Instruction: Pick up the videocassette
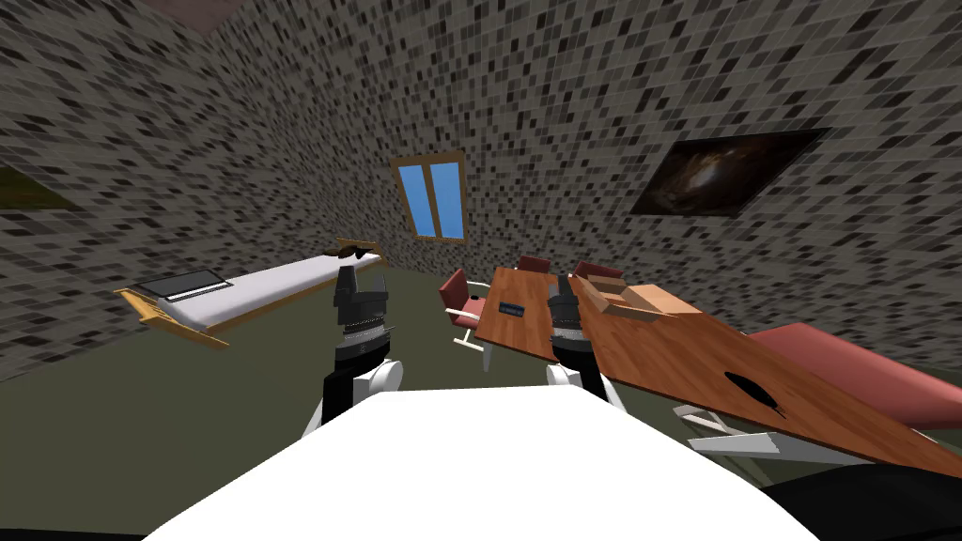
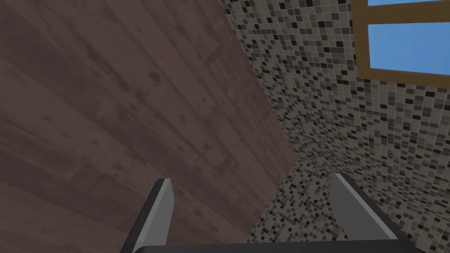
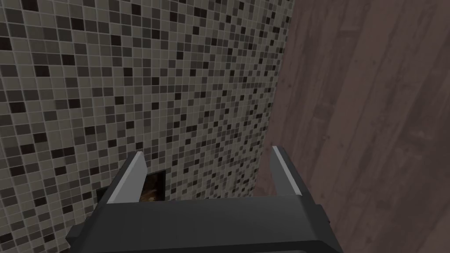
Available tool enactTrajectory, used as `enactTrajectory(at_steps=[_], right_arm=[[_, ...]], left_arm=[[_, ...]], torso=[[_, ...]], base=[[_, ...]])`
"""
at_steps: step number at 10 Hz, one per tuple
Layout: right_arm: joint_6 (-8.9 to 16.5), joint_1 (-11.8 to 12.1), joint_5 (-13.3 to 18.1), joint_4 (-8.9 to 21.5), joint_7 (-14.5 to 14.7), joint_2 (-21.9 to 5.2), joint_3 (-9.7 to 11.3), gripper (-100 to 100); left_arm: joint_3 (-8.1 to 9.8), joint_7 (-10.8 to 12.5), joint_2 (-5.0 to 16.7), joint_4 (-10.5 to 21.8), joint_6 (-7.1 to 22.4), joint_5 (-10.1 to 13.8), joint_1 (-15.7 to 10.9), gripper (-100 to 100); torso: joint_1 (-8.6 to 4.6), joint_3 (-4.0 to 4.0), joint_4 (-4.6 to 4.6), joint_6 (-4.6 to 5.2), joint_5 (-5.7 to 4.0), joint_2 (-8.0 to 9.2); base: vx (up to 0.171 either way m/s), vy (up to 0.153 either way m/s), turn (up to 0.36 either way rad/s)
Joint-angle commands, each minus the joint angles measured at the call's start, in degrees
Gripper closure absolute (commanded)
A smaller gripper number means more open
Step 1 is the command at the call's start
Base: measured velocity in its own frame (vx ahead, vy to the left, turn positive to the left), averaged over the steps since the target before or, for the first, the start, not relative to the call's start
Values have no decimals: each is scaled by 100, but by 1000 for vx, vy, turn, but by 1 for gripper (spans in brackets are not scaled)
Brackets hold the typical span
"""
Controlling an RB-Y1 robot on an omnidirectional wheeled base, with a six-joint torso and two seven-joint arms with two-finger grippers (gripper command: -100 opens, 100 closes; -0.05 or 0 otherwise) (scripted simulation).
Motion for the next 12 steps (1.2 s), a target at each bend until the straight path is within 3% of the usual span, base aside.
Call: enactTrajectory(at_steps=[1,6,11,12], right_arm=[[-29,37,32,-12,30,-191,39,-100],[-193,218,261,34,245,-967,248,-100],[-357,325,619,428,561,-1825,471,-100],[-357,325,619,428,561,-1884,471,-100]], left_arm=[[0,0,0,0,0,0,0,0],[-1,0,-1,0,0,0,-1,0],[-1,0,-1,0,0,0,-1,0],[-1,0,-1,0,0,0,-1,0]], torso=[[0,0,0,0,0,0],[26,19,7,-1,6,32],[35,13,5,-1,8,21],[35,11,4,-2,8,19]], base=[[-28,26,27],[-76,61,61],[-60,98,132],[-30,70,44]])
